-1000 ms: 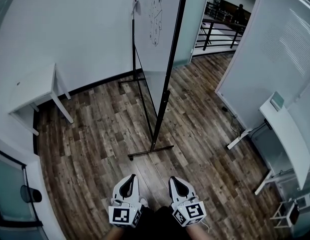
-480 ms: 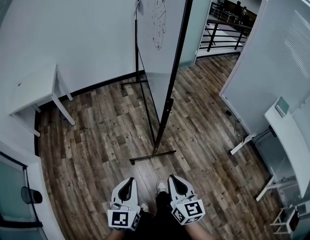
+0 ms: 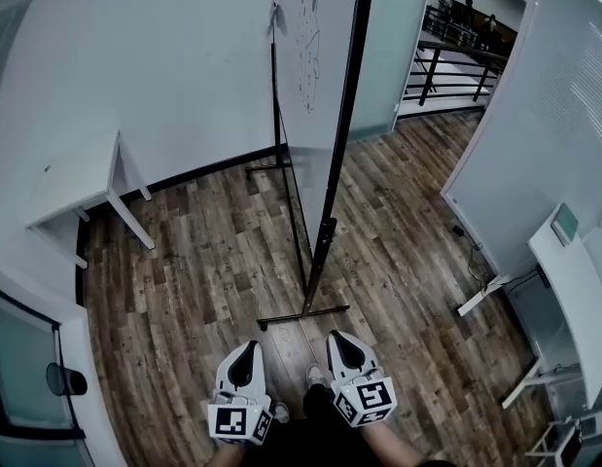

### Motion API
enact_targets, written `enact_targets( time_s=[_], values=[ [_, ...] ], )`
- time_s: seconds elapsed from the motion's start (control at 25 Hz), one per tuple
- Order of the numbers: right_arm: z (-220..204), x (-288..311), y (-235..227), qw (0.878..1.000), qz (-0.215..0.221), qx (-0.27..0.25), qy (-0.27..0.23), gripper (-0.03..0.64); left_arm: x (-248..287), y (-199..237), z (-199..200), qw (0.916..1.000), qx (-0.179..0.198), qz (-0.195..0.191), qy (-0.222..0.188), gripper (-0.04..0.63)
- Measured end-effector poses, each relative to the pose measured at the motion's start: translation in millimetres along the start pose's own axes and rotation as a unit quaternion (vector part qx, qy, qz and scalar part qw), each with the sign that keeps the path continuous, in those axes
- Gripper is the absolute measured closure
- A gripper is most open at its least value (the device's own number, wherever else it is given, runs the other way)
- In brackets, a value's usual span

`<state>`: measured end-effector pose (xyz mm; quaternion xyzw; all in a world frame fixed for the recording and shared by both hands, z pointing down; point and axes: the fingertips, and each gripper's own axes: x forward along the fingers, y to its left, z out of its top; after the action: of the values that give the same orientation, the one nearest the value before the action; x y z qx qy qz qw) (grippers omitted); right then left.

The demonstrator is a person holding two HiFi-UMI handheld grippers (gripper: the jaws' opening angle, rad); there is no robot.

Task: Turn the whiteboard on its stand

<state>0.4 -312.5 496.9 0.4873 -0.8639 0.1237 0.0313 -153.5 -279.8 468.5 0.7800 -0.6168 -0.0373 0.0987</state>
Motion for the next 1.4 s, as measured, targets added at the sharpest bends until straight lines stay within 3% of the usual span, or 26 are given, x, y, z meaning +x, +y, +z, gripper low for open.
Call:
enact_targets(
  time_s=[0.36,0.92,1.4],
  values=[
    [4,47,-37,1.0,-0.007,-0.003,0.005,0.603,46,-7,2,0.9998,0.021,-0.007,-0.003,0.578],
    [-22,126,-92,0.999,-0.01,-0.01,0.053,0.6,96,-5,-2,0.9997,0.011,0.019,0.004,0.577],
    [-56,199,-123,0.994,-0.015,-0.016,0.111,0.449,122,8,-6,0.9989,0.008,0.044,0.013,0.577]
  ],
)
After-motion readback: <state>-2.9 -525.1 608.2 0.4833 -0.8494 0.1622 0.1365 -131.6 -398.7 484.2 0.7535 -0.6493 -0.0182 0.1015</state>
